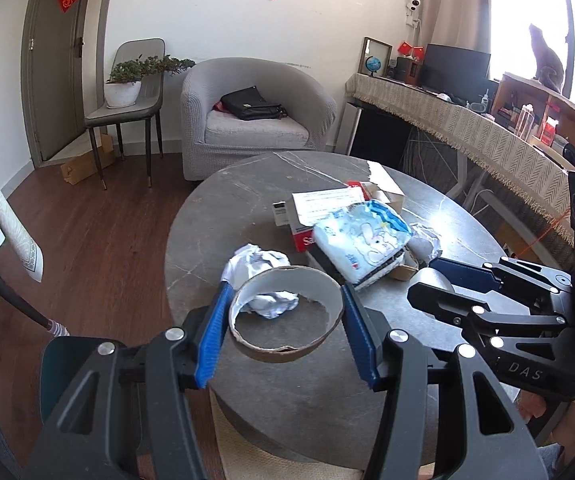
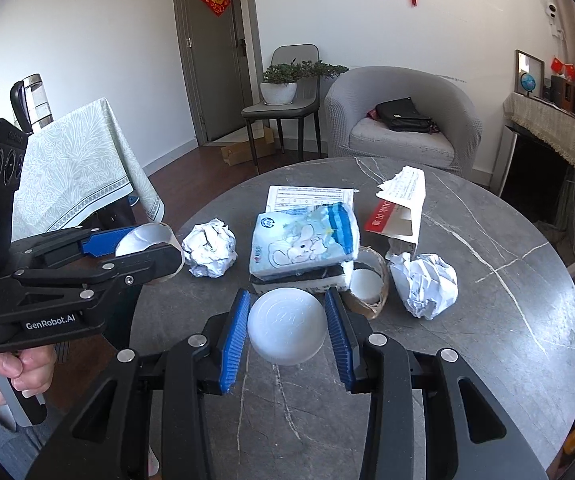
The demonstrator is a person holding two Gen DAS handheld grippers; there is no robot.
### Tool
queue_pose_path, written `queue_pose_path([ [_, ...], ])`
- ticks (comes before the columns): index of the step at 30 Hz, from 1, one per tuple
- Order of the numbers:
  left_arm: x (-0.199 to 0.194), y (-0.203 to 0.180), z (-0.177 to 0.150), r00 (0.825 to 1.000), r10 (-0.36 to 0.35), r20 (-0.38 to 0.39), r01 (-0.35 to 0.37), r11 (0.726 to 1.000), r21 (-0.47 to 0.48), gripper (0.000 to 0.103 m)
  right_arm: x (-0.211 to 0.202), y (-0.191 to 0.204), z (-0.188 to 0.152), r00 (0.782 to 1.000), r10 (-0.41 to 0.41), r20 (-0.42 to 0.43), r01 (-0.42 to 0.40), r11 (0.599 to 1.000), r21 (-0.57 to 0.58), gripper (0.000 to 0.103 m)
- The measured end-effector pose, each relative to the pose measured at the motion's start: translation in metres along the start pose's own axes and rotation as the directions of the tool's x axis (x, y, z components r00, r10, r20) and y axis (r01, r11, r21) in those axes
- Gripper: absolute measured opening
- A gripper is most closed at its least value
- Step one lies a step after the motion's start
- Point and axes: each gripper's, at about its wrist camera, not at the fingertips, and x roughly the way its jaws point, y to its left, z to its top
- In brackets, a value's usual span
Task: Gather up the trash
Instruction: 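Carry the lid and tape roll over the green bin with both grippers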
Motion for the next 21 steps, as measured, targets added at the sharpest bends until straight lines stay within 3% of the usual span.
queue_pose_path([
  [9,-0.037,0.092,-0.007,0.992,0.121,0.032,-0.118,0.988,-0.096,0.057,0.005,0.055,0.026,0.994,0.078,0.082,-0.073,0.996,-0.059,0.039],
  [21,-0.036,0.209,-0.058,0.961,0.252,-0.115,-0.271,0.942,-0.199,0.057,0.051,0.138,0.053,0.979,0.197,0.061,-0.187,0.973,-0.137,0.039],
])
